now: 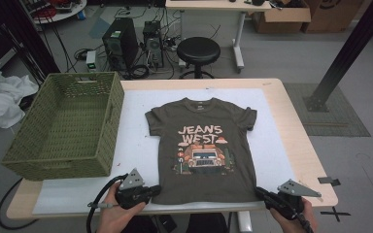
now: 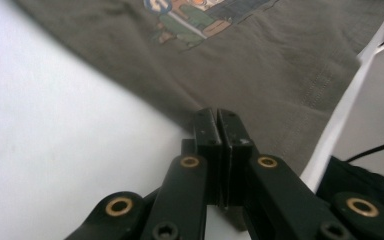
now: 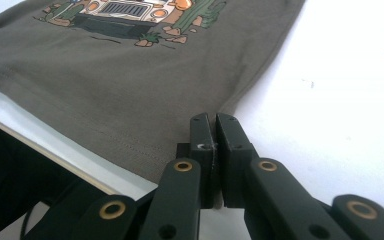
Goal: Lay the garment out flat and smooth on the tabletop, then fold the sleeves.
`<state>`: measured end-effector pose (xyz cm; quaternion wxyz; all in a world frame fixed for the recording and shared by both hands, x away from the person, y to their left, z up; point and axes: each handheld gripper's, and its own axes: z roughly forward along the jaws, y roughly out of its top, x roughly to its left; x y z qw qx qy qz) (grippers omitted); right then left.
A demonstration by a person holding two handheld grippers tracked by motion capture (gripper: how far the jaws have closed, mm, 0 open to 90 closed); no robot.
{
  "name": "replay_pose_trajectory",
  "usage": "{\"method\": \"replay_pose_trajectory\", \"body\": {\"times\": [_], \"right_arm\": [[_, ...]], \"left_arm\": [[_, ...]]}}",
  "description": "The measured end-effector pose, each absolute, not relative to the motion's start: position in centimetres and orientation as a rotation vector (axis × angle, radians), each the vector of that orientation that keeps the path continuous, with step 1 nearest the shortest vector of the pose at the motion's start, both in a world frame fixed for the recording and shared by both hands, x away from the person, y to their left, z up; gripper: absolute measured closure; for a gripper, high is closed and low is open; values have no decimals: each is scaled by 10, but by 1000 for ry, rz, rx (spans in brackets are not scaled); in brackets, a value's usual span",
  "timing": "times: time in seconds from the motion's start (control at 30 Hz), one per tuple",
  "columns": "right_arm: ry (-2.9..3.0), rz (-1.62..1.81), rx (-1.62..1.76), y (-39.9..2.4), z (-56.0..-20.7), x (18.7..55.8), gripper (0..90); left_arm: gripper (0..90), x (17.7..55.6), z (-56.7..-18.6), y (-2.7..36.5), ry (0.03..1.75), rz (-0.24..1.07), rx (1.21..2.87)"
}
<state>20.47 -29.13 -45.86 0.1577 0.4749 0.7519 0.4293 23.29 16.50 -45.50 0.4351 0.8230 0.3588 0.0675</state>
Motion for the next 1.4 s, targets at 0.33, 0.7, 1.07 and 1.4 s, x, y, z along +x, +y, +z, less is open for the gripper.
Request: {"method": "replay_pose_trajectory", "body": {"times": [0.33,0.7,1.07,1.4], "right_arm": [[2053,1331,1384,-296,-450,206,435],[1976,1356,1361,-285,-434,234,260],[1968,1361,1362,-274,-429,256,265],[1970,1350,1367,-270,-426,273,269]], "left_arm": [[528,243,-427,175,967,242,1940],[321,261,-404,177,1028,313,1817],[301,289,-411,175,1108,290,1780],[326,371,-398,166,1240,323,1722]]}}
